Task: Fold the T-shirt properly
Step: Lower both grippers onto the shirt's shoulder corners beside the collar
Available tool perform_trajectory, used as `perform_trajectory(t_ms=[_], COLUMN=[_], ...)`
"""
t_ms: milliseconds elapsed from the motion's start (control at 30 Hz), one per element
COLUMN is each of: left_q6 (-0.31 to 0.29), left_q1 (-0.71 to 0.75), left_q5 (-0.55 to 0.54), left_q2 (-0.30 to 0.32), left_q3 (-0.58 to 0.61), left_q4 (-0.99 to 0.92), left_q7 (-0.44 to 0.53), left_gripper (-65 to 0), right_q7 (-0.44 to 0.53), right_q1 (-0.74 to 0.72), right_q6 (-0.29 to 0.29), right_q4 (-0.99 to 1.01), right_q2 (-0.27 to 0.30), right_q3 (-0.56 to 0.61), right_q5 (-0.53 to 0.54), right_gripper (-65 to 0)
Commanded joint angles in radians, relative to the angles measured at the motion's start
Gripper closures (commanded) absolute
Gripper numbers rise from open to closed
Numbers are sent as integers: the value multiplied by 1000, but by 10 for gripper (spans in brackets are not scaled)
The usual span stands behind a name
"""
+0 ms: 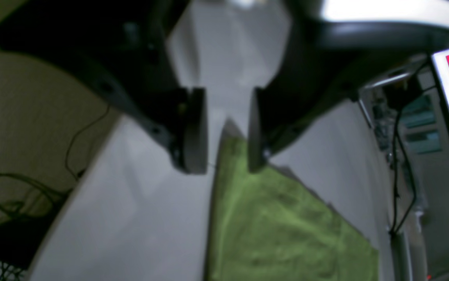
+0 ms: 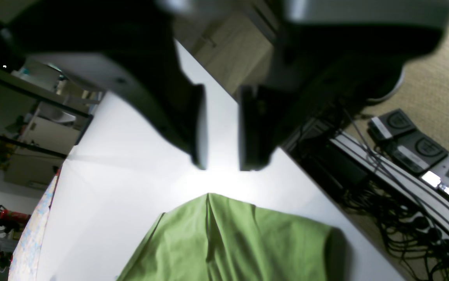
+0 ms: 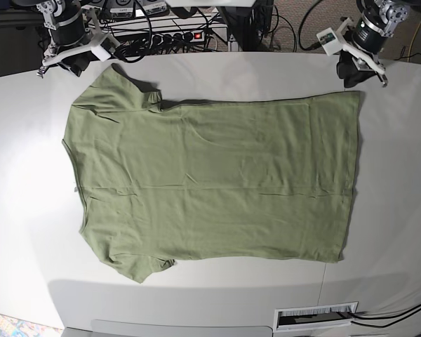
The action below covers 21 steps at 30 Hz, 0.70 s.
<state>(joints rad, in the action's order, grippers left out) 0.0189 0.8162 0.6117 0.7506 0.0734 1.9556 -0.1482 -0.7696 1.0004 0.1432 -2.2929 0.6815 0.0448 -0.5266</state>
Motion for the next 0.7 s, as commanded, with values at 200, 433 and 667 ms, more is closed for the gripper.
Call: perform_trajectory(t_ms=[200,433,667], left_q6=[-38,-126,-126], left_q1=[-88,-142,-154], left_q5=[-48,-77,-84], left_q2=[23,32,31], left_q3=[-3,-3,-3], left_q4=[-49,-119,-146], left_q7=[53,92,129], left_gripper=[-232,-232,-232], right_q7=[6,3,3], right_q1=[7,-2,-6], right_q6=[-12,-12,-12], right_q4=[-19,-18,-19], right_q2=[8,8,8], right_q3=[-8,-8,-8], right_q5=[-14,-18,-18], right_gripper=[-162,-162,-162])
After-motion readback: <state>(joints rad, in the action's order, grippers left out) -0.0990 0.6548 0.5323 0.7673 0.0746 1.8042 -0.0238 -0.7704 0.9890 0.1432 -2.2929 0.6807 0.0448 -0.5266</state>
